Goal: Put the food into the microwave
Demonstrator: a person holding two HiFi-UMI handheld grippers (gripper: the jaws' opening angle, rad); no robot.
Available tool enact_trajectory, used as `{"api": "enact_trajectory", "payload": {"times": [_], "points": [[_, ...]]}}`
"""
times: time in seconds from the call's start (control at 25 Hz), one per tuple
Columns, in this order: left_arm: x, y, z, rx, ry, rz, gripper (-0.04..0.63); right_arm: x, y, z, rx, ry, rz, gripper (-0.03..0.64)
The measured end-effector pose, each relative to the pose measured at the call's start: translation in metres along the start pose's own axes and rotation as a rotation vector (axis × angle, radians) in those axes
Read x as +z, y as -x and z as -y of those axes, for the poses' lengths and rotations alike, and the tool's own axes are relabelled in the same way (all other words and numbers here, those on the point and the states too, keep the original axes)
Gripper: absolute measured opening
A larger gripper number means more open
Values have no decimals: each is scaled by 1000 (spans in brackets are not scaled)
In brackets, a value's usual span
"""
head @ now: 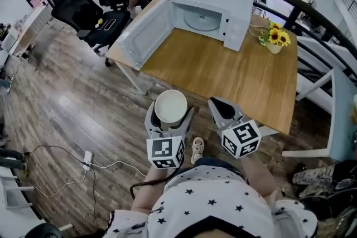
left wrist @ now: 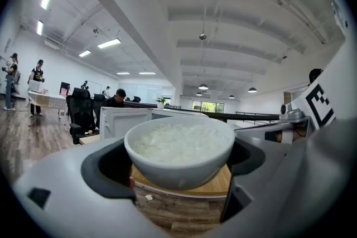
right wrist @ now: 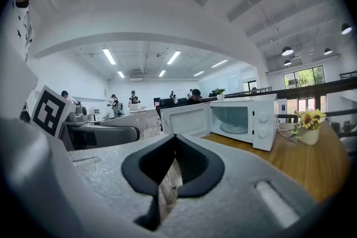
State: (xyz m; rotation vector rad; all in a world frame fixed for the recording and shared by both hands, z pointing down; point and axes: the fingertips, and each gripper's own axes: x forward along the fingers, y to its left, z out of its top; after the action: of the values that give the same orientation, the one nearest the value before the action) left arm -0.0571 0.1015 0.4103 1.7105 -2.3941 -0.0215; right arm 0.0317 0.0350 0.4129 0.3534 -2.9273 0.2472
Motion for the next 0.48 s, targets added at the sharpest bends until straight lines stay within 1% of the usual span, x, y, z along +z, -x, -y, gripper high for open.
{"api": "enact_trajectory", "payload": {"times": [0.16,0.48], "points": [[12,-34,-8,7,-1,9,482,13,-27,25,3,8,2,6],[21,-95,-20,17,-7,10,482,26,-74,67,23,38,0,6]]}}
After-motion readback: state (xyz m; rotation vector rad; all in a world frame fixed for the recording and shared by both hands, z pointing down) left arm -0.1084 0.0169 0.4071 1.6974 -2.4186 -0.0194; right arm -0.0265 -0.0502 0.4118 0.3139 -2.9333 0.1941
